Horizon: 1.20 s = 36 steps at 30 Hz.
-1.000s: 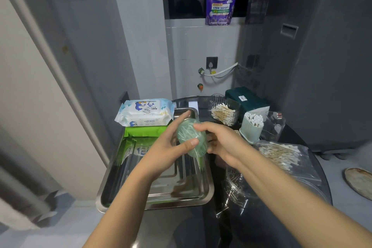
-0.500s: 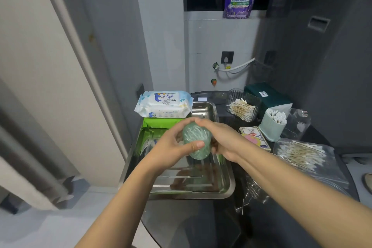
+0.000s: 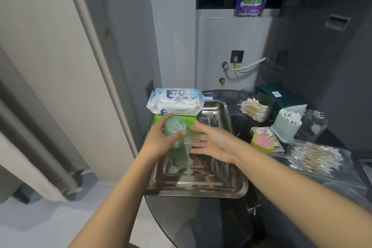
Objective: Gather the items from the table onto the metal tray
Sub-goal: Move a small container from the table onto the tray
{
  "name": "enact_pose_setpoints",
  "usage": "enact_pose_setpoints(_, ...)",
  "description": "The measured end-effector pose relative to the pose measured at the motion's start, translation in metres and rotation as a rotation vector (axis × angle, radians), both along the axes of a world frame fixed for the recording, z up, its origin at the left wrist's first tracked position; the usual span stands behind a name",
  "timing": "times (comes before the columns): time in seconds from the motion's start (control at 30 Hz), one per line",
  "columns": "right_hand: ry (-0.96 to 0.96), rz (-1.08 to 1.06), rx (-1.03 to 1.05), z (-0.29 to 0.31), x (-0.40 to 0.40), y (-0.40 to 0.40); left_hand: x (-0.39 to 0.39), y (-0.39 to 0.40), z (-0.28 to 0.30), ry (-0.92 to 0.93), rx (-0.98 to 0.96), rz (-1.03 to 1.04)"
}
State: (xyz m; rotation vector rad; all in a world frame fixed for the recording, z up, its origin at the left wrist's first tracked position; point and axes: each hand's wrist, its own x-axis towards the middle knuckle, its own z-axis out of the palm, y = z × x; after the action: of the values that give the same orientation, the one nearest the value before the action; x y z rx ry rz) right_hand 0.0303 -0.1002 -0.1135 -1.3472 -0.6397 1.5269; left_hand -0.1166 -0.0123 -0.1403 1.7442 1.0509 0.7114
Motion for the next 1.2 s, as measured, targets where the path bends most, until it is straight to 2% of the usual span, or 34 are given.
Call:
enact_pose_setpoints(0.2, 0.009, 0.048, -0.002, -0.011, -0.010, 0.014, 0.002, 0.009, -0.001, 0.095, 0.079, 0.214)
enact_pose_setpoints(0.33, -0.020, 0.028, -0.007, -0.011, -0.008, 0.015, 0.005, 0.012, -0.003, 0.202, 0.234, 0.264)
enact_pose_setpoints(0.47, -0.126, -0.005, 0.009, -0.007, -0.002, 0.012, 0.006, 0.015, -0.003, 0.200, 0.209, 0.235)
enact_pose_setpoints(0.7, -0.528, -0.038, 0.079, 0.010, 0.005, 0.002, 0.005, 0.006, 0.000, 0.179, 0.199, 0.253)
enact_pose_setpoints(0.83, -0.612, -0.085, 0.104, 0.023, 0.014, -0.015, 0.008, -0.005, 0.006, 0.214, 0.304, 0.309)
enact_pose_setpoints(0.93, -0.722, -0.124, 0.086, 0.030, 0.026, -0.032, 0.015, -0.018, 0.013, 0.160, 0.366, 0.296)
enact_pose_setpoints(1.1, -1.139, -0.081, 0.121, 0.036, 0.050, -0.053, 0.032, -0.039, 0.015, 0.000, 0.319, 0.128)
enact_pose_setpoints(1.2, -1.367, 0.043, 0.008, 0.039, 0.065, -0.058, 0.044, -0.052, 0.015, -0.056, 0.248, 0.040)
